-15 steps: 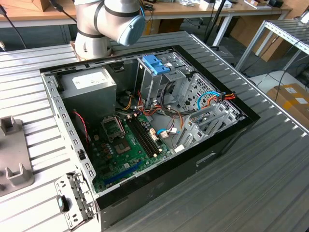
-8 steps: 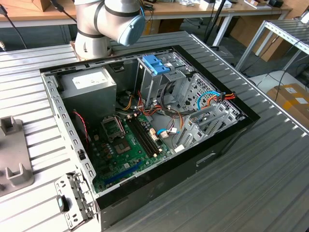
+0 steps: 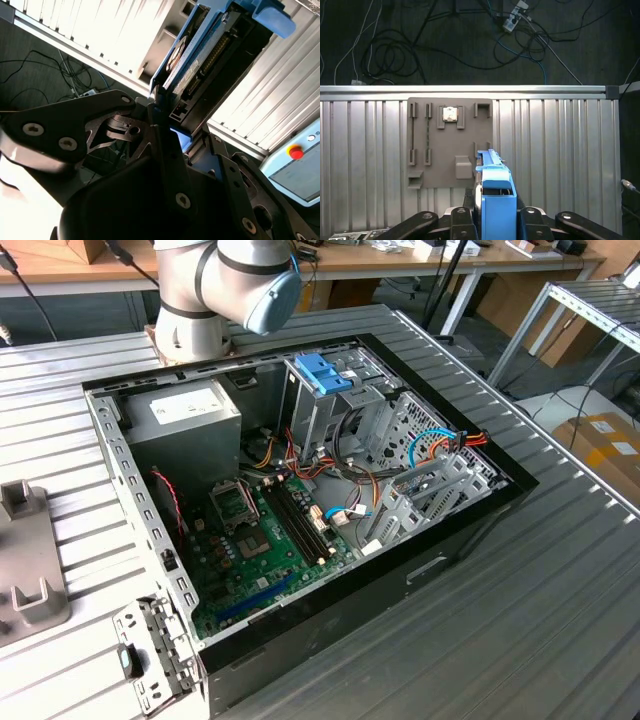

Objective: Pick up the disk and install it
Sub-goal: 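Pick up the disk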

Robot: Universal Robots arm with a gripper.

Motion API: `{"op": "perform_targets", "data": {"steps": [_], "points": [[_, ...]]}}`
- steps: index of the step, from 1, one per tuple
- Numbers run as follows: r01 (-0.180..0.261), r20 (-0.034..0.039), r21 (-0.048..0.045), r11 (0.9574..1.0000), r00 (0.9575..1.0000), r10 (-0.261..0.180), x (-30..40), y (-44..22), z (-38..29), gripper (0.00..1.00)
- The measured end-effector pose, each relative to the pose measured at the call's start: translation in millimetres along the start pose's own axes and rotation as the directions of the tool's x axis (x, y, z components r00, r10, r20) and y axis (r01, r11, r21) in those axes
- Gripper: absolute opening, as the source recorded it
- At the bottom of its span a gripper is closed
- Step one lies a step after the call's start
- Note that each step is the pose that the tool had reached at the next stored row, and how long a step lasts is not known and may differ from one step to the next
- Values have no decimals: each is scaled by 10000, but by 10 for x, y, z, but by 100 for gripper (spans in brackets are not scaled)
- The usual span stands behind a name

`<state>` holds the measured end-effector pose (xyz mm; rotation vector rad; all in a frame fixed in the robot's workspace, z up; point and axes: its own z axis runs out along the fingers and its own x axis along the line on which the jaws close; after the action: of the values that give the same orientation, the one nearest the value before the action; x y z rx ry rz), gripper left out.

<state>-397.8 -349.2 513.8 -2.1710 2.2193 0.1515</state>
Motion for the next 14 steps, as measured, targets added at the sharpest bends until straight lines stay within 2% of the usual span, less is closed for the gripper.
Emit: {"op": "perform_targets", "data": {"steps": [14], "points": [[0, -1, -1, 10000, 10000, 0, 2, -96, 1, 37]]}}
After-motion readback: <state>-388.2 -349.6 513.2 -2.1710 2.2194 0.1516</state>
